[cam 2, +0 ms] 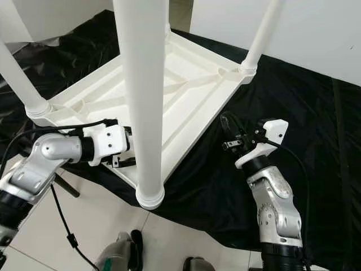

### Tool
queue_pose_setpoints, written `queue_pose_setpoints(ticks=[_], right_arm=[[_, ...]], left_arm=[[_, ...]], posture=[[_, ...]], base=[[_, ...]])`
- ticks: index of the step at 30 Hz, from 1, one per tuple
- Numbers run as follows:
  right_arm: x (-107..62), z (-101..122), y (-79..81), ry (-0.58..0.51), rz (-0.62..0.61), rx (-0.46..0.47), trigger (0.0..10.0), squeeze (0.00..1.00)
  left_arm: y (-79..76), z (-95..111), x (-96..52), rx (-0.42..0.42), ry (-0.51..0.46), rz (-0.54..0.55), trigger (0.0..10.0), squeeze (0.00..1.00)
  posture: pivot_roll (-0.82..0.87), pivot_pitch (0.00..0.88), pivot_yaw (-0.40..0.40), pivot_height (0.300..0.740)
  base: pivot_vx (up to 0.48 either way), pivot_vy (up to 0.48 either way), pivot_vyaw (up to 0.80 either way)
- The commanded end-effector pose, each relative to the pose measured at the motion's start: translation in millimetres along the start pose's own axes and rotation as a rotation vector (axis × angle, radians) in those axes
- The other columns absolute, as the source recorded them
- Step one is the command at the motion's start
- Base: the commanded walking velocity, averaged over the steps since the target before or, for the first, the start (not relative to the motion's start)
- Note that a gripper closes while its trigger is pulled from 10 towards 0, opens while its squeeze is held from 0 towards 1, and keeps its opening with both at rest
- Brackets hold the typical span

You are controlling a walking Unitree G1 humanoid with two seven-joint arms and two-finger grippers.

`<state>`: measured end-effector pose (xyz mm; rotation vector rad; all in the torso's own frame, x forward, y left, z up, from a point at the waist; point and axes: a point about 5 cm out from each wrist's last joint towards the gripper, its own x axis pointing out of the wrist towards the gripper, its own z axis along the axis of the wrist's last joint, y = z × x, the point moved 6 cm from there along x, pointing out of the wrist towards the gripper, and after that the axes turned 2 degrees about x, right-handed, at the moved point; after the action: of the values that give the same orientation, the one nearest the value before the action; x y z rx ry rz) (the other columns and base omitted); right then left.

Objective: Building children table

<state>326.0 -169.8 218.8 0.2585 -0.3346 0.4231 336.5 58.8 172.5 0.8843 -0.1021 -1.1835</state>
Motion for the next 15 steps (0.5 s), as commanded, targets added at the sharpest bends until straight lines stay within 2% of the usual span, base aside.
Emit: queue_pose_setpoints(ticks=[1, 7, 9, 14, 15], right_arm=[[-2.0, -0.4, 3.6, 0.004, 0.001, 0.015, 10.0, 0.0], [-1.3, 5.3, 4.8, -0.016, -0.01, 0.037, 10.0, 0.0], [-1.1, 7.9, 4.4, -0.029, -0.018, 0.05, 10.0, 0.0], [-0.8, 8.0, 4.8, -0.027, -0.023, 0.057, 10.0, 0.0], [-1.5, 7.4, 4.4, -0.031, -0.034, 0.07, 10.0, 0.0]], left_arm=[[-21.3, -21.3, 11.2, -0.033, 0.082, -0.061, 10.0, 0.0], [-17.4, -18.6, 26.2, -0.058, 0.086, -0.035, 10.0, 0.0], [-15.8, -7.8, 37.7, -0.064, 0.054, -0.026, 10.0, 0.0], [-13.7, 3.2, 47.4, -0.057, 0.014, -0.021, 10.0, 0.0], [-9.6, 10.8, 52.3, -0.066, -0.016, -0.003, 10.0, 0.0]], posture=[[0.1, 0.185, -0.016, 0.74], [0.09, 0.185, -0.011, 0.74], [0.09, 0.186, -0.006, 0.74], [0.09, 0.185, -0.005, 0.74], [0.09, 0.186, -0.002, 0.74]], base=[[0.0, 0.0, 0.0], [0.0, 0.0, 0.0], [0.0, 0.0, 0.0], [0.0, 0.0, 0.0], [0.0, 0.0, 0.0]])
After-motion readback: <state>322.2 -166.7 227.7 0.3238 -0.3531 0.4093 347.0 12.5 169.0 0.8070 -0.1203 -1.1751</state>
